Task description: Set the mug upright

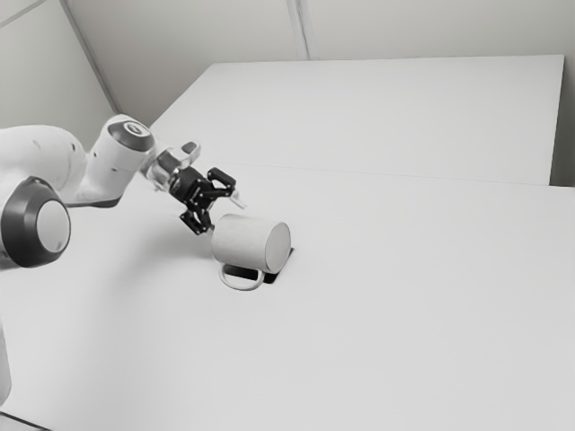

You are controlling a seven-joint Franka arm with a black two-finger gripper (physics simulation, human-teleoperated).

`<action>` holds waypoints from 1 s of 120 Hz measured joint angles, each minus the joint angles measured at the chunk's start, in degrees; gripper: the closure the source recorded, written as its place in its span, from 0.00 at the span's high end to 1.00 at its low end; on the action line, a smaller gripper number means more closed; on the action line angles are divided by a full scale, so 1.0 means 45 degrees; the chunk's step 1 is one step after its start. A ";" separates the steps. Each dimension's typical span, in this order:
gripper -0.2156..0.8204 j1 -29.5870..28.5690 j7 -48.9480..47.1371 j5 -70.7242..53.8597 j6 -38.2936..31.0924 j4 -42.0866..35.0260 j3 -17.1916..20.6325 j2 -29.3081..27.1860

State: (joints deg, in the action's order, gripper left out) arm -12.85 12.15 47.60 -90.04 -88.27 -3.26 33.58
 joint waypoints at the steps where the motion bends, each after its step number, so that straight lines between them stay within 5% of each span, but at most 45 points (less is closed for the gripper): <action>1: 0.79 0.0001 0.0007 0.0011 0.0006 -0.0005 0.0023 0.0007; 13: 0.78 0.0017 0.0075 0.0251 0.0063 -0.0039 0.0142 0.0047; 35: 0.37 0.0007 0.0054 0.0231 0.0110 0.0113 0.0144 0.0049; 55: 0.21 0.0112 -0.0171 0.0135 0.0073 0.0559 0.0233 0.0028; 89: 0.11 0.0258 -0.0615 -0.0174 -0.0036 0.0823 0.0430 -0.0198; 120: 0.05 0.1591 -0.0911 -0.4061 -0.0939 -0.0396 0.0450 -0.3009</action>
State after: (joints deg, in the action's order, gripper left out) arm -5.69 8.05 29.33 -94.26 -90.05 -1.23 20.04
